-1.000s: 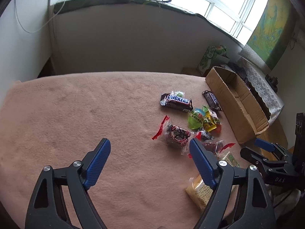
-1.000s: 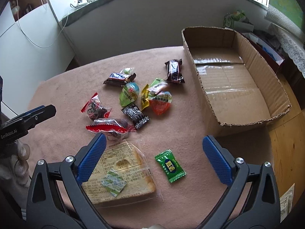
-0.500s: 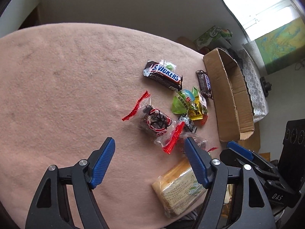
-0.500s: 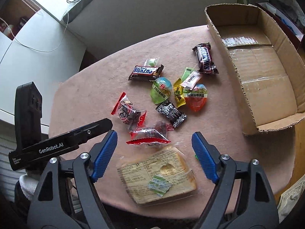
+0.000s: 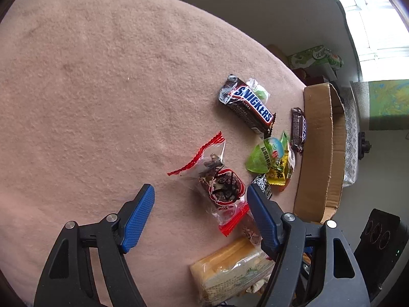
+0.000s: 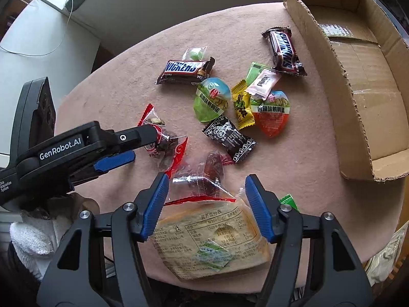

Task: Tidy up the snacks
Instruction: 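Reach the left tool to the red-wrapped candy bag while the right tool grasps a red-sealed bag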

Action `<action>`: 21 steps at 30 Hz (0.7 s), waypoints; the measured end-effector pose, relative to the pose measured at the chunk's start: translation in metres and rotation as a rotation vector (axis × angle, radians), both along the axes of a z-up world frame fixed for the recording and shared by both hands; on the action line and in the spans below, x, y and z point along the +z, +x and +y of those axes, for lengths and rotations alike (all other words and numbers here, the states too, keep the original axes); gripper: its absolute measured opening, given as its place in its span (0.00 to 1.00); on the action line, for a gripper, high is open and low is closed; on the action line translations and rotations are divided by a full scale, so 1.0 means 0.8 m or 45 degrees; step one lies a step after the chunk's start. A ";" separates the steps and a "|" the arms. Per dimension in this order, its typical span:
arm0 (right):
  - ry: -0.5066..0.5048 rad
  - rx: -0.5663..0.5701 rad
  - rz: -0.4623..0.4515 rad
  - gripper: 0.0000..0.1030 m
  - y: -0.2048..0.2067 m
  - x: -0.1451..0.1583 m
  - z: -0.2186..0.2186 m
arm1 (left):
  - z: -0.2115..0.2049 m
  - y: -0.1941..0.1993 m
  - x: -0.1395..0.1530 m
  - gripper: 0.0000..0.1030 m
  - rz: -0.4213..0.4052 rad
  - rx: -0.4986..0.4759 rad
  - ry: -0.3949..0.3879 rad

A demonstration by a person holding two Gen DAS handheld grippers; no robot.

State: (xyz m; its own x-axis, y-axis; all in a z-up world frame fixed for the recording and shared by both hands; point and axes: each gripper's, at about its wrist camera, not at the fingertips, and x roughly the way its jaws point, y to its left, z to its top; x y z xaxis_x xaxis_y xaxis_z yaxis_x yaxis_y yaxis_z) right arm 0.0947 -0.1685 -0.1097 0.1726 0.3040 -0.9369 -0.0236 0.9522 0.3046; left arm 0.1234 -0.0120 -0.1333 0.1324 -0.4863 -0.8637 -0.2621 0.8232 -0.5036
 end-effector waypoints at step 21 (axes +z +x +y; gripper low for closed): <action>-0.009 0.028 0.013 0.48 0.002 -0.007 0.010 | -0.016 0.000 0.013 0.51 -0.055 -0.061 0.128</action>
